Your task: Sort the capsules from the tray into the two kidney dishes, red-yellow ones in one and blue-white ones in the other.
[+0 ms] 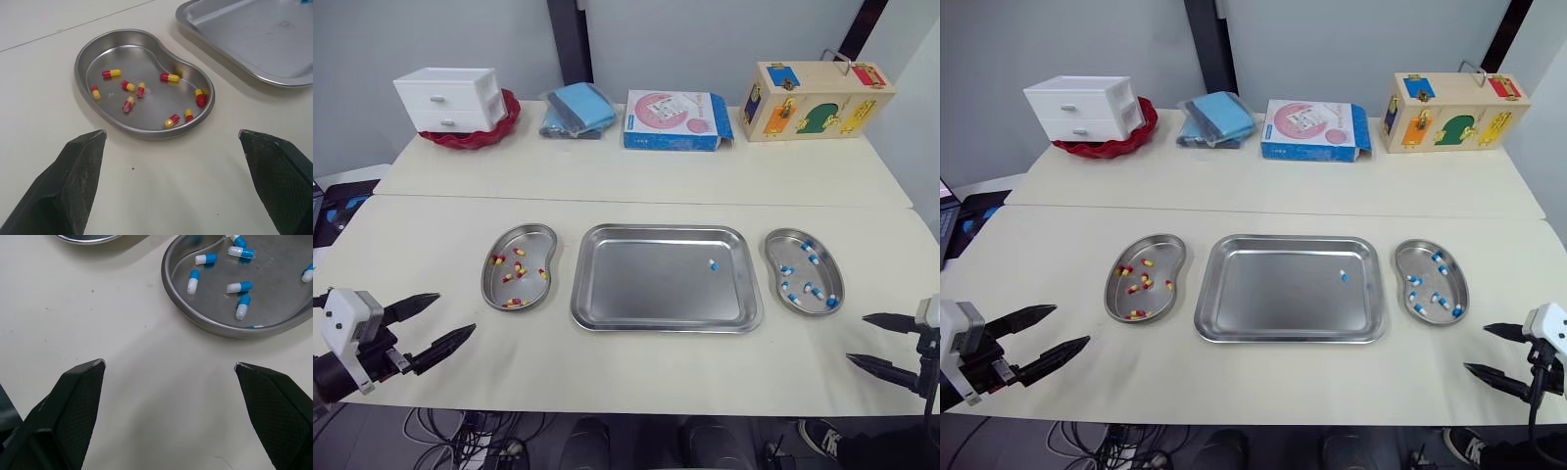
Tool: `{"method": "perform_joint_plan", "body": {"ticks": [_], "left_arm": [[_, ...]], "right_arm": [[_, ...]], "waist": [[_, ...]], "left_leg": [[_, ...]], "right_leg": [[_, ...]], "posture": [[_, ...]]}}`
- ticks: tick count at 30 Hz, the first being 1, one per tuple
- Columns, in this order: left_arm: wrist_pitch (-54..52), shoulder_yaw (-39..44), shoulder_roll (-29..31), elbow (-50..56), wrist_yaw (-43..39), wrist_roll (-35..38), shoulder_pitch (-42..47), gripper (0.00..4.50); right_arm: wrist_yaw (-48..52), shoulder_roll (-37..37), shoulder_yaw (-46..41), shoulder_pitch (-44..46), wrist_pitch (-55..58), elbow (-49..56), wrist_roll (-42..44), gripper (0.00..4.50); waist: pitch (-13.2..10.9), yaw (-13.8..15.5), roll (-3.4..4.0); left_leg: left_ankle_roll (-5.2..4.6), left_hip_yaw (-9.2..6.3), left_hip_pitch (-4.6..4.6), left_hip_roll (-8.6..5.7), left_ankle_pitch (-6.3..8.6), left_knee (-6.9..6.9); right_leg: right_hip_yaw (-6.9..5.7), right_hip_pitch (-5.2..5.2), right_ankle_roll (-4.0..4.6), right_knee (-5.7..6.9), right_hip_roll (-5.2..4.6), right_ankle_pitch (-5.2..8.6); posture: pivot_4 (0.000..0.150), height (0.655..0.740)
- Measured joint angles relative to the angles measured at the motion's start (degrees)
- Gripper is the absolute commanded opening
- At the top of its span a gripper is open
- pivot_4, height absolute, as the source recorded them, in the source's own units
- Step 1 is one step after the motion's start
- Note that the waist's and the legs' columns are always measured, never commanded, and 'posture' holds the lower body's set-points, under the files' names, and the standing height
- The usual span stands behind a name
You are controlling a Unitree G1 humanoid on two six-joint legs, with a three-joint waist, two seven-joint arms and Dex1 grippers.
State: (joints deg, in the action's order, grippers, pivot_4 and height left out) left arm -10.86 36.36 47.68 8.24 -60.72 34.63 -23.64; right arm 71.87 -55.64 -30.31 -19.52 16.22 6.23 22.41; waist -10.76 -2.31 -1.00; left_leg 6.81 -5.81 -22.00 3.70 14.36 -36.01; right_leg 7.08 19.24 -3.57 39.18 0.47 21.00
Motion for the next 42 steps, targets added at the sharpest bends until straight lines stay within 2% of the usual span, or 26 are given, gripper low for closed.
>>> {"method": "perform_joint_plan", "body": {"ticks": [3, 6, 8, 11, 15, 17, 22, 26, 37, 42], "left_arm": [[3.06, -1.17, -2.36, 0.08, -2.56, -0.81, -0.13, 4.5], [6.69, -3.08, -6.19, 1.11, -4.52, -1.11, -1.21, 4.5], [10.05, -6.82, -10.39, 3.31, -5.78, -1.3, -1.47, 4.5], [12.26, -10.08, -13.14, 5.83, -6.22, -1.93, -1.71, 4.5], [14.75, -14.46, -16.34, 8.23, -6.65, -2.11, -2.64, 4.5], [18.94, -16.41, -19.79, 7.88, -7.56, -2.09, -1.36, 4.5], [26.42, -21.81, -25.44, 7.94, -9.74, -1.99, -0.86, 4.5], [30.32, -24.23, -26.71, 7.84, -11.5, -1.58, -1.28, 4.5], [35.5, -27.22, -27.41, 6.55, -13.84, 0.34, -2.11, 4.5], [37.69, -27.66, -27.79, 4.75, -14.25, 1.28, -2.7, 4.5]], "right_arm": [[-1.7, 0.0, 0.01, 1.39, 6.02, 7.15, 4.36, 4.47], [-7.25, 0.31, 1.95, 7.23, 13.76, 14.7, 8.62, 4.47], [-13.36, 0.74, 7.56, 13.4, 19.38, 20.59, 9.63, 4.47], [-19.91, 2.58, 14.93, 19.79, 25.75, 24.11, 9.82, 4.47], [-28.34, 8.46, 24.11, 29.73, 33.31, 23.87, 9.23, 4.47], [-33.58, 12.4, 28.87, 35.86, 37.64, 21.97, 7.35, 4.47], [-41.37, 19.24, 35.61, 43.44, 43.63, 17.84, 3.74, 4.47], [-45.63, 21.94, 38.93, 45.19, 45.71, 14.77, 0.37, 4.47], [-49.69, 24.67, 40.59, 45.6, 47.07, 12.01, -4.33, 4.47], [-49.99, 25.31, 41.11, 45.6, 46.23, 11.21, -6.21, 3.35]], "waist": [[0.01, -0.29, 0.03], [0.01, -0.62, 0.03], [0.03, -0.71, 0.0], [0.06, -0.24, -0.13], [0.03, 0.15, -0.08], [0.04, 0.16, -0.05], [0.06, 0.39, -0.05], [0.07, 0.53, -0.04], [0.07, 0.42, -0.03], [0.08, 0.4, -0.02]], "left_leg": [[0.0, -0.01, 0.01, 0.02, 0.0, 0.0], [0.0, 0.05, 0.01, 0.01, 0.0, 0.0], [0.0, -0.04, -0.05, 0.01, 0.0, -0.04], [0.0, -0.14, -0.15, 0.01, 0.0, -0.04], [0.0, -0.14, -0.21, -0.02, 0.0, -0.06], [0.0, -0.14, -0.21, -0.02, -0.01, -0.07], [0.0, -0.23, -0.46, -0.01, 0.0, -0.06], [0.0, -0.33, -0.85, -0.01, -0.01, -0.09], [-0.01, -0.28, -0.84, -0.02, -0.02, -0.16], [-0.01, -0.28, -0.84, -0.02, -0.02, -0.16]], "right_leg": [[0.0, -0.01, 0.0, 0.0, 0.01, 0.0], [0.05, -0.02, -0.06, -0.04, -0.01, -0.04], [-0.01, -0.02, -0.07, -0.05, 0.0, -0.06], [-0.08, 0.02, -0.06, -0.09, 0.0, -0.06], [-0.09, 0.08, -0.08, -0.1, -0.03, -0.08], [-0.09, 0.1, -0.05, -0.07, -0.03, -0.1], [-0.2, 0.3, -0.02, -0.06, -0.02, -0.13], [-0.3, 0.72, 0.0, 0.06, -0.02, -0.14], [-0.23, 0.84, 0.0, 0.34, -0.01, -0.13], [-0.23, 0.85, 0.0, 0.35, -0.01, -0.13]], "posture": [[0.15, 0.74], [0.15, 0.74], [0.15, 0.74], [0.15, 0.74], [0.15, 0.74], [0.15, 0.74], [0.15, 0.74], [0.15, 0.74], [0.15, 0.74], [0.15, 0.74]]}}
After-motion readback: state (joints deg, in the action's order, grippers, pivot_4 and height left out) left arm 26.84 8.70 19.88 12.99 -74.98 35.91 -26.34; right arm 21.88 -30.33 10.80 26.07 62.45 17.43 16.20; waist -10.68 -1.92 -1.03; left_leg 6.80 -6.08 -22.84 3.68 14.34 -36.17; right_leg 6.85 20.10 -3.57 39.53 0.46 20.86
